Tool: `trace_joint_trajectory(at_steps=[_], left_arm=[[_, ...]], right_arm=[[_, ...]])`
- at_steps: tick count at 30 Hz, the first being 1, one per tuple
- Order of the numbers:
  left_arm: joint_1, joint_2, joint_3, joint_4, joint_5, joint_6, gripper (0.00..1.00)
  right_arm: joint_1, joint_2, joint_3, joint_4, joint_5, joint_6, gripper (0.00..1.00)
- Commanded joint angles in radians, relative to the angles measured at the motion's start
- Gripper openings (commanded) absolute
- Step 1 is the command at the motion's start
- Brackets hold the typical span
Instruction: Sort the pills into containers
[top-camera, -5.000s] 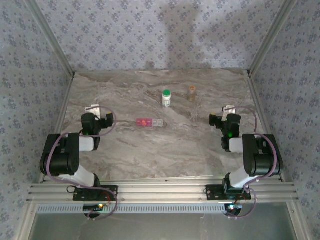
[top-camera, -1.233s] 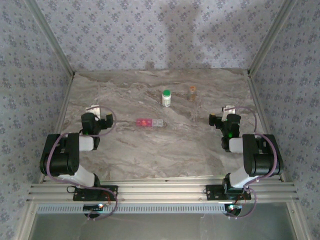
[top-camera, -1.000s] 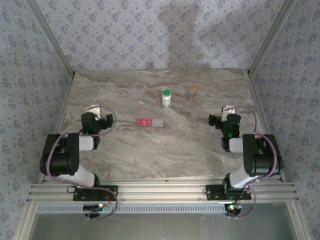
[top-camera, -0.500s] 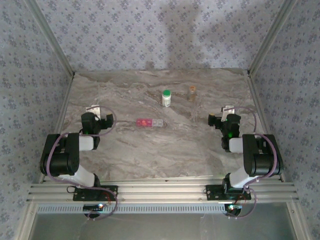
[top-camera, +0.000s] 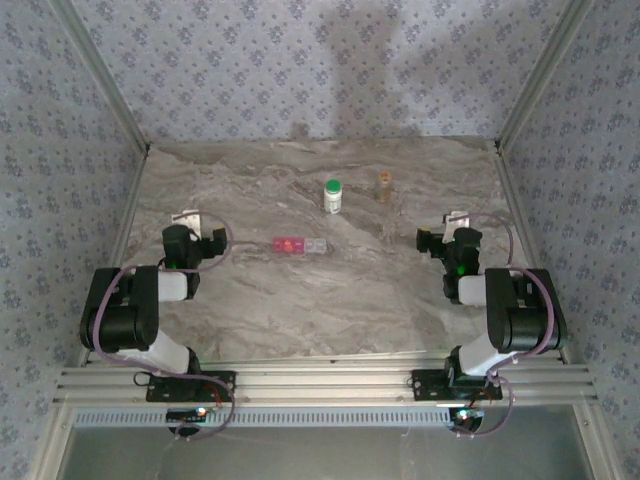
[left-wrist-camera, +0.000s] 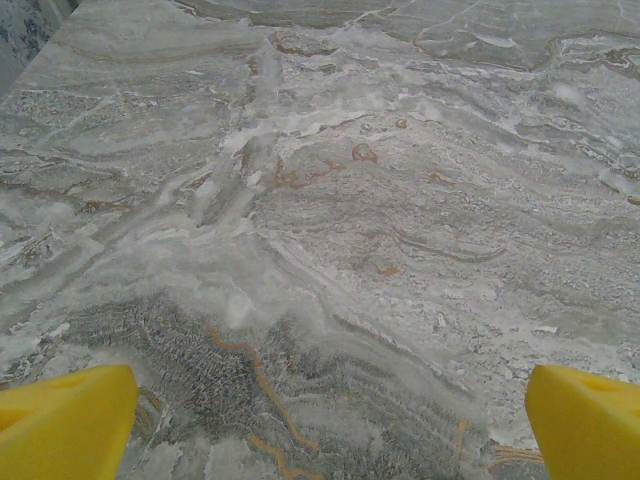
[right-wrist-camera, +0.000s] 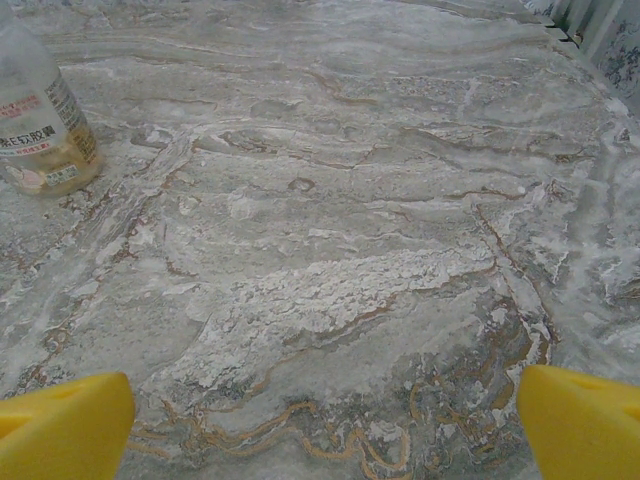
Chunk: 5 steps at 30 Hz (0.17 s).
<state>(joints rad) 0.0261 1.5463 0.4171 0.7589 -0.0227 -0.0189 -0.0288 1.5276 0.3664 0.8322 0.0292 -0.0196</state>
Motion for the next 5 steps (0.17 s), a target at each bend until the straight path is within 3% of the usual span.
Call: trace_joint_trajectory(at_steps=[1, 5], left_arm=[[0.002, -0.016, 0.011, 0.023, 0.012, -0.006, 0.99], [-0.004, -0.016, 0.011, 0.023, 0.0, -0.004, 0.99]], right_arm=[[-0.015, 0.002, 0.035, -0.033, -0.025, 0.0, 1.0], [0.02, -0.006, 0.005, 0.017, 0.008, -0.031, 1.0]])
